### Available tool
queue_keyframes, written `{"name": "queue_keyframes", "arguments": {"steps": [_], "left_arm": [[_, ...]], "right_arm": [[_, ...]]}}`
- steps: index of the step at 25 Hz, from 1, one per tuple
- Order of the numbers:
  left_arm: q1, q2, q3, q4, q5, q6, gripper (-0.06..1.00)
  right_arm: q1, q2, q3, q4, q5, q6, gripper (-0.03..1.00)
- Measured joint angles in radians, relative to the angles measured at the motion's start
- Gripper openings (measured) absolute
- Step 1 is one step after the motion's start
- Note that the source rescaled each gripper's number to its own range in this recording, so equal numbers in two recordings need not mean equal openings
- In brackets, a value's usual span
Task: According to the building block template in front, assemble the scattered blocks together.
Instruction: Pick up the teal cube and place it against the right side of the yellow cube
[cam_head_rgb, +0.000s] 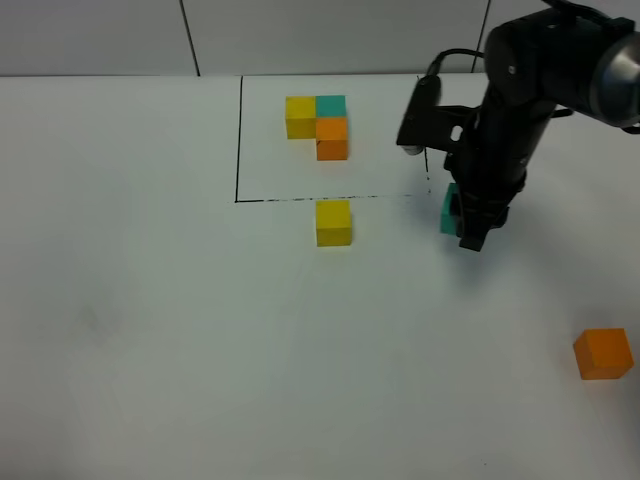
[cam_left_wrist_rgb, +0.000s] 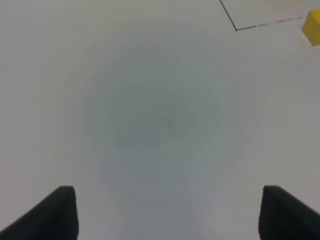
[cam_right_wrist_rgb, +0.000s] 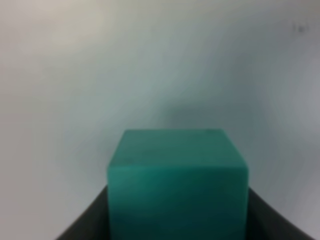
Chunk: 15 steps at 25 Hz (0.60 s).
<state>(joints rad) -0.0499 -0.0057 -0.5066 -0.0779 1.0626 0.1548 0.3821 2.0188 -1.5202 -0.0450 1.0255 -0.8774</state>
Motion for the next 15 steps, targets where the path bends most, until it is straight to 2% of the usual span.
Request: {"name": "queue_keyframes", "arguments": {"steps": [7,15], "left_arm": [[0.000,0.000,0.000,0.000,0.000,0.000,0.68],[0.000,0.000,0.000,0.000,0.000,0.000,0.68]], "right_arm": [[0.081,0.175,-0.242,-0.022,0.084,-0.096,0.00],[0.091,0.337,-0.459,0.008,0.138,-0.166,0.00]]}}
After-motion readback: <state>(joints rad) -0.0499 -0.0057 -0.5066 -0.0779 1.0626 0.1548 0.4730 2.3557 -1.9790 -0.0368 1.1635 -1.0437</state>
